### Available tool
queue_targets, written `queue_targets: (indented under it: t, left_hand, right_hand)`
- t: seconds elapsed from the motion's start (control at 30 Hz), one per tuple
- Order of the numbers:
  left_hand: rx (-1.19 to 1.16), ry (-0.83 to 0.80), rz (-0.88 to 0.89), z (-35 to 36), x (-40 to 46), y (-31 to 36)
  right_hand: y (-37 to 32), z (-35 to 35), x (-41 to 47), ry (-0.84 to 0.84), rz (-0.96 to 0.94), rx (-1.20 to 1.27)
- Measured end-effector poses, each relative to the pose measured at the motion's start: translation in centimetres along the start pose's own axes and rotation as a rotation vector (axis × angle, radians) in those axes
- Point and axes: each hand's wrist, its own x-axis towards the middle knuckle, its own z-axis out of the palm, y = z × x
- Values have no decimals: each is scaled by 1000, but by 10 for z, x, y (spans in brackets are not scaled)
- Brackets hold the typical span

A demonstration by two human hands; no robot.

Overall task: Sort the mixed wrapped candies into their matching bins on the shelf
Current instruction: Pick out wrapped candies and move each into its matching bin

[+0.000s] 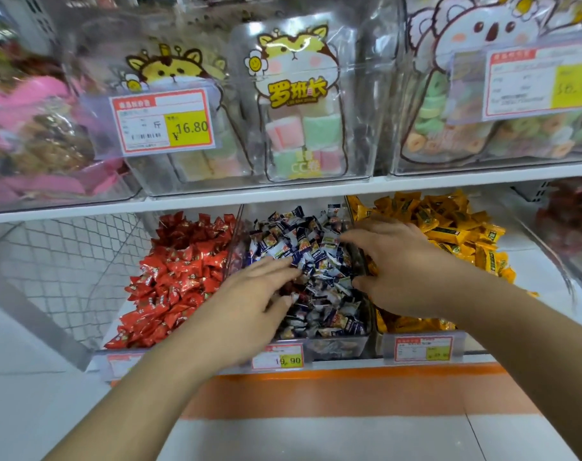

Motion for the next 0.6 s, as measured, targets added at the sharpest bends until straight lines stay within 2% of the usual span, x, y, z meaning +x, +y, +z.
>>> queue_targets:
  t: [0.1, 0.2, 0.33, 0.6]
  left_hand:
    - [59, 115, -46, -14, -7, -21]
    - [63, 132, -75, -15, -16, -34]
    - [4, 105, -106, -18, -36, -41]
    - [-102, 37, -132, -26, -49, -42]
  right_hand:
    - [-18, 9, 10, 120, -130, 31]
    - [-44, 29, 24, 56, -209, 141]
    - [-56, 55, 50, -44, -181, 131]
    - [-53, 76, 70, -31, -127, 147]
